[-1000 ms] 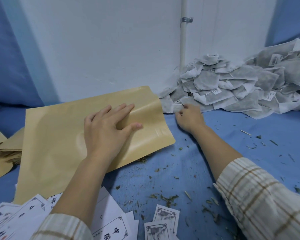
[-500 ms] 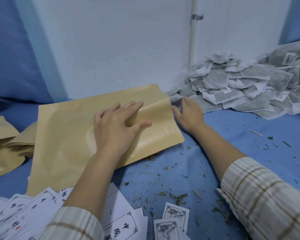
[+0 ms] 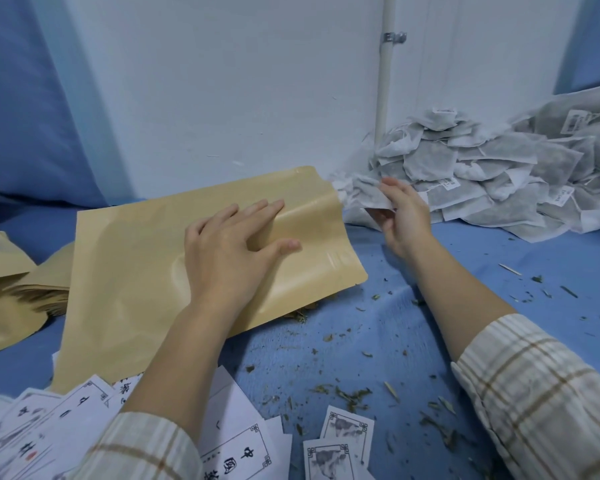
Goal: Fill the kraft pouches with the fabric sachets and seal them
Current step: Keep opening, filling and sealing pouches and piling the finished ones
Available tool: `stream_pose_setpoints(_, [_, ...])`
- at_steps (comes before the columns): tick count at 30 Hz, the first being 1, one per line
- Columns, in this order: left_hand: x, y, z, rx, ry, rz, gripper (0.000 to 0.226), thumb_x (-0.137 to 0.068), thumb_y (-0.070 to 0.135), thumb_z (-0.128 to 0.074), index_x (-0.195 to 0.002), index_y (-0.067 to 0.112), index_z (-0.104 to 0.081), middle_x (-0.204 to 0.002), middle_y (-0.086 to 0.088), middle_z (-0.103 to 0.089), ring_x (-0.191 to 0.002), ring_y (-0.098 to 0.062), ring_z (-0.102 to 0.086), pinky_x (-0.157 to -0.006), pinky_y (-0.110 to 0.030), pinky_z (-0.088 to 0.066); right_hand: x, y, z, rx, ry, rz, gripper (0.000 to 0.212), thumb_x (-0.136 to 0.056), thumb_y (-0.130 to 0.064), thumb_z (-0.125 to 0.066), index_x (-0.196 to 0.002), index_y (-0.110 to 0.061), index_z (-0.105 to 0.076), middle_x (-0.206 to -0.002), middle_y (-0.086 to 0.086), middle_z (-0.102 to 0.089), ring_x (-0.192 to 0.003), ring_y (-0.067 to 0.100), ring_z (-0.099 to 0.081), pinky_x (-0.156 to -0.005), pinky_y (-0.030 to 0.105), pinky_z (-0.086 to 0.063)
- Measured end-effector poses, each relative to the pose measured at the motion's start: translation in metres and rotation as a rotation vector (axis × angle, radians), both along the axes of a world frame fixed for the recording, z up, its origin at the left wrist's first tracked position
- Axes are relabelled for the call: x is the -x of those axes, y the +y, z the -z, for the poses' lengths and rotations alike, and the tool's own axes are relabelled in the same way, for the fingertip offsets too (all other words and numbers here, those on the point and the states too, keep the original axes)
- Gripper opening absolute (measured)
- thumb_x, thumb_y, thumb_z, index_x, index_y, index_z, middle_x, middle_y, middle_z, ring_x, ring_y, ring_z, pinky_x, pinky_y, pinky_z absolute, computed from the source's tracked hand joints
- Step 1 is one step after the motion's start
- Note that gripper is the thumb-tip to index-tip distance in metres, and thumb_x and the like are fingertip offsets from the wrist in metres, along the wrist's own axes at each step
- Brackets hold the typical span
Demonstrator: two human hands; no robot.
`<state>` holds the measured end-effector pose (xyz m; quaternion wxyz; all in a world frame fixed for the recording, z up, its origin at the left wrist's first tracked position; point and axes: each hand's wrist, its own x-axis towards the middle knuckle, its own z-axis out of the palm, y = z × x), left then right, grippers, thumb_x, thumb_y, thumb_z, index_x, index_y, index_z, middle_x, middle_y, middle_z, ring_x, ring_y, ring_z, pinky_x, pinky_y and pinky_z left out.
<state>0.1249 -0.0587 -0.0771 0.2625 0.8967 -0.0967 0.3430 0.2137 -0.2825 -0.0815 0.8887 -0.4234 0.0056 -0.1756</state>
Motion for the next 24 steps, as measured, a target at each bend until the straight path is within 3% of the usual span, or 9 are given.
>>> stream_pose_setpoints(4, [0.004,-0.004,-0.006,0.11,-0.058,0.067,0.053,-0.069,0.065,-0.063,-0.118,0.045,-0.061,-0.125,0.018,-0.061,-0.117,-0.017,-0.054,-0.104,-0.044,-0.033,0.005,0.013,-0.005,0.241,-0.093,-0.139,0.01,-0.086,0.001,-0.057,-0.086,-0.006,-0.065,-0.077,0.007,-0.065,-0.066,0.013,-0.064,-0.055,0.023,-0.053])
stream_pose_setpoints(7, [0.006,-0.004,-0.007,0.153,-0.087,0.054,0.048,-0.07,0.061,-0.068,-0.115,0.046,-0.063,-0.119,0.019,-0.064,-0.11,-0.02,-0.058,-0.1,-0.047,-0.038,0.008,0.015,-0.005,0.63,-0.11,-0.121,0.011,-0.08,-0.003,-0.066,-0.082,-0.013,-0.071,-0.069,0.003,-0.062,-0.063,0.011,-0.059,-0.062,0.027,-0.055])
stream_pose_setpoints(9, [0.004,-0.001,-0.004,0.229,-0.093,0.076,0.031,-0.074,0.053,-0.07,-0.105,0.05,-0.066,-0.109,0.026,-0.066,-0.104,-0.004,-0.06,-0.101,-0.042,-0.04,0.01,0.015,-0.007,0.822,-0.161,-0.091,0.015,-0.076,-0.005,-0.069,-0.074,-0.019,-0.072,-0.06,-0.004,-0.062,-0.058,0.007,-0.058,-0.065,0.026,-0.055])
stream_pose_setpoints(11, [0.001,-0.001,-0.002,0.371,-0.052,0.144,0.022,-0.08,0.04,-0.072,-0.093,0.057,-0.066,-0.095,0.035,-0.065,-0.094,0.012,-0.06,-0.101,-0.033,-0.042,0.012,0.018,-0.01,0.908,-0.201,-0.16,0.017,-0.075,-0.001,-0.066,-0.073,-0.017,-0.07,-0.06,-0.005,-0.065,-0.057,0.007,-0.06,-0.06,0.02,-0.052])
stream_pose_setpoints(13, [0.002,-0.003,-0.001,0.329,-0.02,0.155,0.028,-0.082,0.036,-0.071,-0.094,0.06,-0.064,-0.097,0.035,-0.064,-0.096,0.011,-0.06,-0.097,-0.021,-0.042,0.012,0.024,-0.012,0.941,-0.199,-0.271,0.023,-0.077,0.006,-0.06,-0.077,-0.015,-0.07,-0.071,0.006,-0.064,-0.063,0.011,-0.06,-0.056,0.018,-0.05])
stream_pose_setpoints(15, [0.003,-0.004,0.0,0.192,0.0,0.107,0.028,-0.085,0.042,-0.065,-0.111,0.053,-0.061,-0.112,0.025,-0.065,-0.106,0.0,-0.056,-0.095,-0.022,-0.039,0.012,0.027,-0.013,0.92,-0.188,-0.376,0.029,-0.077,0.009,-0.06,-0.083,-0.016,-0.071,-0.083,0.012,-0.064,-0.072,0.016,-0.06,-0.058,0.019,-0.051])
stream_pose_setpoints(18, [-0.001,-0.004,-0.001,0.02,0.035,0.042,0.043,-0.088,0.049,-0.056,-0.129,0.035,-0.056,-0.125,0.014,-0.06,-0.116,-0.013,-0.048,-0.094,-0.024,-0.026,0.014,0.028,-0.012,0.76,-0.188,-0.584,0.034,-0.082,0.01,-0.055,-0.094,-0.018,-0.069,-0.085,-0.001,-0.072,-0.076,0.011,-0.067,-0.063,0.02,-0.053])
stream_pose_setpoints(21, [0.0,-0.007,-0.001,-0.009,0.009,0.033,0.035,-0.09,0.044,-0.057,-0.122,0.03,-0.062,-0.112,0.008,-0.067,-0.105,-0.011,-0.05,-0.082,-0.022,-0.023,0.016,0.03,-0.01,0.714,-0.163,-0.715,0.032,-0.087,0.011,-0.049,-0.095,-0.016,-0.065,-0.08,-0.005,-0.073,-0.074,0.008,-0.069,-0.062,0.019,-0.054])
stream_pose_setpoints(24, [0.002,-0.01,-0.002,0.123,-0.031,0.048,0.028,-0.085,0.04,-0.065,-0.111,0.031,-0.069,-0.102,0.008,-0.071,-0.094,-0.003,-0.05,-0.083,-0.028,-0.035,0.019,0.031,-0.011,0.772,-0.104,-0.78,0.028,-0.089,0.01,-0.048,-0.098,-0.012,-0.062,-0.079,-0.004,-0.072,-0.073,0.009,-0.069,-0.064,0.021,-0.055])
